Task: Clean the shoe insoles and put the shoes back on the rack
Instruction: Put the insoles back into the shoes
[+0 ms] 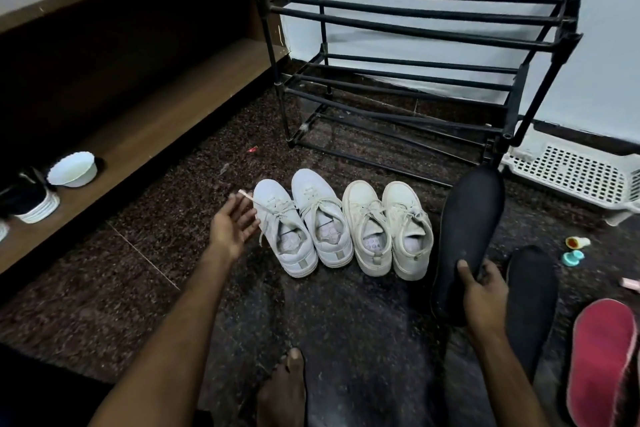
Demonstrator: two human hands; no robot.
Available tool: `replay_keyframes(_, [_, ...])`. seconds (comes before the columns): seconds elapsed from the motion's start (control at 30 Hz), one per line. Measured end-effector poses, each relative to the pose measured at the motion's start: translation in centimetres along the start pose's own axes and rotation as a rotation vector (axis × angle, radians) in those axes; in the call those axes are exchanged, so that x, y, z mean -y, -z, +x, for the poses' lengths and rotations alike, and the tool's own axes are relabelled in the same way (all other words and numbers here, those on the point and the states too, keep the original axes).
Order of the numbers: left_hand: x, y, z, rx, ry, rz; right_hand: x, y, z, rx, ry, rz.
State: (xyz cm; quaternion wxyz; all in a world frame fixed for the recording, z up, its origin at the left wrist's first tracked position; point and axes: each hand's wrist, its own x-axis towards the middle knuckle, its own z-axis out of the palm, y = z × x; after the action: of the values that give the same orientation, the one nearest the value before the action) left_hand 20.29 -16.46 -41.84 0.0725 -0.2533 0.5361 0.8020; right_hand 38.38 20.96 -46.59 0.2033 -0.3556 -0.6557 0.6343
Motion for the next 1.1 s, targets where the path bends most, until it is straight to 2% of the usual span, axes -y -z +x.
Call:
replay_keyframes(0.13, [2.1, 0.3, 0.9, -0.106, -0.143, 0.492, -0.6, -0.5, -0.4, 0.067, -0.018, -0.018])
replay_keyframes(0.2, [2.9, 0.4, 0.8, -0.278, -0.292, 0.872, -0.7, -0.9, -0.6, 0.090, -0.009, -0.044])
replay_keyframes(0.27, [3.8, 0.3, 0.0, -0.443, -0.473, 1.125, -0.4, -1.5, -1.0, 0.116, 0.005, -0.048])
replay_keyframes(0.33, [4.9, -0.5, -0.8, -0.361, -0.667, 1.379, 0.0, -2.5, -1.4, 0.169, 0.007, -0.041])
replay_keyframes(0.37, [5.4, -1.1, -1.0, -0.281, -0.695, 1.579, 0.3, -3.2, -1.7, 0.200, 0.003, -0.044])
replay_keyframes(0.43, [6.1, -1.9, -0.7, -0.124, -0.571, 1.857, 0.8, -4.4, -2.3, 0.257, 0.000, -0.038])
replay_keyframes(0.5, [6.1, -2.8, 0.0, -0.053, -0.337, 1.900, 1.1, -5.5, -3.0, 0.291, 0.006, -0.041])
replay_keyframes(0.57, [6.0, -3.6, 0.9, -0.039, -0.255, 1.944, 1.4, -6.6, -3.8, 0.321, 0.006, -0.027])
replay_keyframes(0.7, [6.3, -4.5, 1.6, 0.020, -0.409, 1.950, 1.4, -8.1, -4.9, 0.384, 0.026, -0.039])
replay_keyframes(0.87, [6.1, -5.0, 3.3, -0.096, -0.548, 2.054, 0.4, -8.7, -5.1, 0.441, 0.030, -0.075])
replay_keyframes(1.03, [6.1, -4.7, 4.4, -0.015, -0.594, 2.123, -0.4, -8.9, -5.0, 0.474, -0.008, -0.097])
replay_keyframes(1.1, [6.0, -4.0, 4.1, 0.041, -0.601, 2.063, -0.2, -9.1, -5.2, 0.454, -0.026, -0.080])
